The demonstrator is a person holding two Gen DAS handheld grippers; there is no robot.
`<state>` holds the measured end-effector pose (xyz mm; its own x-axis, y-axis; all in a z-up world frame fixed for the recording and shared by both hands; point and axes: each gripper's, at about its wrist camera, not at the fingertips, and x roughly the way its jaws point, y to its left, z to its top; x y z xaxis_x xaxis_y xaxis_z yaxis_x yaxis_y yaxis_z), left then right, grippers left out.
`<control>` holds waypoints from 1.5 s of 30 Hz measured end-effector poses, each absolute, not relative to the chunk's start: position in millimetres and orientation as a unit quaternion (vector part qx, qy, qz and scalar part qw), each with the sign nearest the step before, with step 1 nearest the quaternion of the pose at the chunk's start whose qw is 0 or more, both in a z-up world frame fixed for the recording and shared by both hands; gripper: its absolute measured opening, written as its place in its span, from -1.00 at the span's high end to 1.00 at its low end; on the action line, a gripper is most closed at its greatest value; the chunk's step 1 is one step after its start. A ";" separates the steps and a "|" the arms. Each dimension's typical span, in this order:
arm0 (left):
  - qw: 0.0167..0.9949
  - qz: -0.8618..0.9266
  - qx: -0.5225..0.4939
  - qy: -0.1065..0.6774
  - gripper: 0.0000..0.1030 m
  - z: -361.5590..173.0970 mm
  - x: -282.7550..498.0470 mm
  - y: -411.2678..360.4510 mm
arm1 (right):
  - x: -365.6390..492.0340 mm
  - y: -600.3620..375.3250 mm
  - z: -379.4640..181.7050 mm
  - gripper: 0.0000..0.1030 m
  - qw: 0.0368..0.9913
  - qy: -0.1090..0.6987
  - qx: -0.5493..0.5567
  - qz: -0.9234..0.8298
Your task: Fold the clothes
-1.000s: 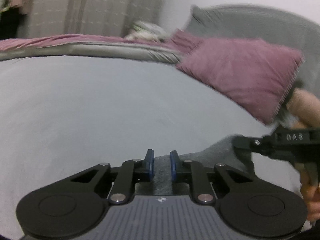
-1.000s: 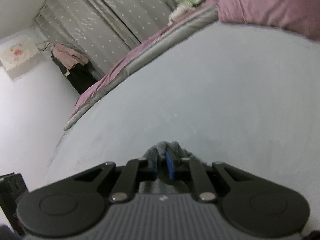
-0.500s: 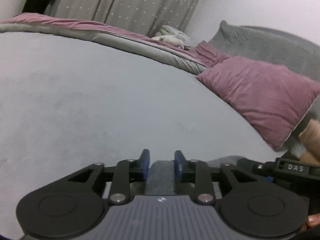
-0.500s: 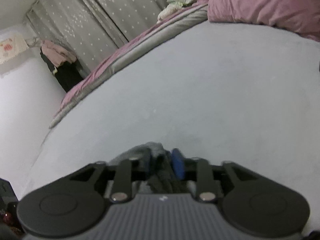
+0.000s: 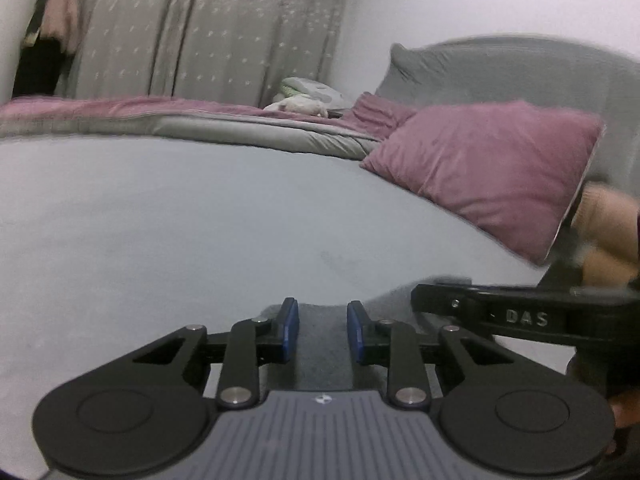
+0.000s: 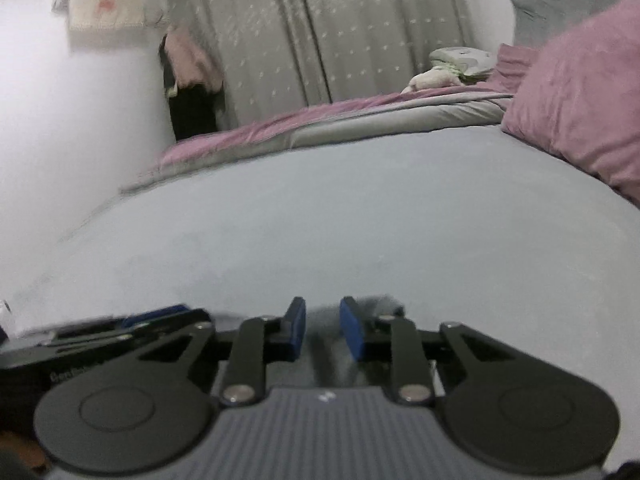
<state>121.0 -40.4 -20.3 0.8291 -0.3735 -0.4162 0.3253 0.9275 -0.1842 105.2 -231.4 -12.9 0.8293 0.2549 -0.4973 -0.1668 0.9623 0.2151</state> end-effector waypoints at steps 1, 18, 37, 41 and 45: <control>0.957 -0.178 -0.038 0.226 0.51 -24.1 122.0 -44.5 | 106.0 -227.4 -16.5 0.60 0.953 0.276 0.069 0.107; 0.949 -0.175 -0.066 0.256 0.53 -8.5 111.6 -34.0 | 93.7 -264.4 -23.2 0.61 0.933 0.312 0.170 0.050; 0.924 -0.214 -0.024 0.317 0.53 -19.2 26.2 -21.8 | 21.6 -256.8 -16.6 0.64 0.897 0.416 0.143 0.047; 0.912 -0.220 -0.009 0.346 0.51 -16.4 18.6 -13.7 | 8.2 -268.4 -11.7 0.58 0.894 0.422 0.147 0.041; 0.901 -0.215 -0.007 0.378 0.36 -12.4 17.0 -6.6 | -6.1 -275.2 0.0 0.18 0.895 0.418 0.152 0.036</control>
<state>17.0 -6.6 -12.4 0.6220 -0.3926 -0.6774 0.3814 0.9075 -0.1758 -6.1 -275.2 0.0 0.6478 0.1908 -0.7376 0.0634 0.9513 0.3018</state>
